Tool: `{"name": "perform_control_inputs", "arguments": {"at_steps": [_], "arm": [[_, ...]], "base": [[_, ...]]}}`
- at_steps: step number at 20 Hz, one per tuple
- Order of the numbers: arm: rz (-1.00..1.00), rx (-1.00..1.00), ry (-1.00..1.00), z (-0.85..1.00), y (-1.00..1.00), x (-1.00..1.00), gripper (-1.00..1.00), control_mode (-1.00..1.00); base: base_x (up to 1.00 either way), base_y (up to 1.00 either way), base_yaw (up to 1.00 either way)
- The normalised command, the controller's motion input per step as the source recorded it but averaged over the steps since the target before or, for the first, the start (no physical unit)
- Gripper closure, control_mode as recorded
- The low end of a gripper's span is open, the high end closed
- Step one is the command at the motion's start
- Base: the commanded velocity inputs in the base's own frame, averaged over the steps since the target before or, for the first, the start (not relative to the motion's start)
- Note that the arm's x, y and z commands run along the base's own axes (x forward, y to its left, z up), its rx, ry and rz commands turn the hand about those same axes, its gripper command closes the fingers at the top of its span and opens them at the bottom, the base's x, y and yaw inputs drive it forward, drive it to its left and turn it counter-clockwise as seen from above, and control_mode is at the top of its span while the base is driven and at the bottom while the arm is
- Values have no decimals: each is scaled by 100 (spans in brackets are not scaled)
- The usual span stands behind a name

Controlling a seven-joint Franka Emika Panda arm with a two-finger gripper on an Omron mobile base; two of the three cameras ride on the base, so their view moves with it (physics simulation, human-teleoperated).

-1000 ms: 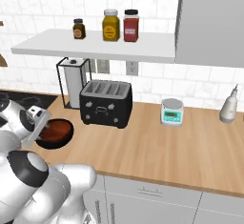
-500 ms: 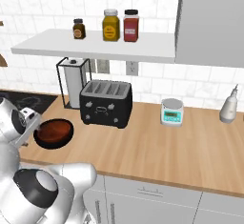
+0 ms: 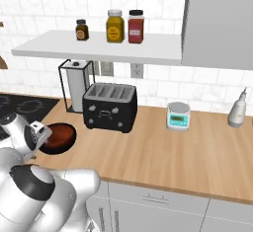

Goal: Pick up the bowls on the counter and stack them on top of one another in the open cabinet. Place the smaller bowl on top of the larger bowl.

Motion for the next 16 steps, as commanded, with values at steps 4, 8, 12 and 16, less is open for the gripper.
{"name": "perform_control_inputs", "arguments": {"at_steps": [4, 8, 12, 16], "arm": [[1, 0, 0, -45, 0, 18, -100, -100], [0, 0, 0, -29, 0, 19, -100, -100], [0, 0, 0, -1, 0, 9, 100, -100], [0, 0, 0, 22, 0, 11, 100, -100]], "base": [[0, 0, 0], [0, 0, 0], [0, 0, 0], [0, 0, 0]]}}
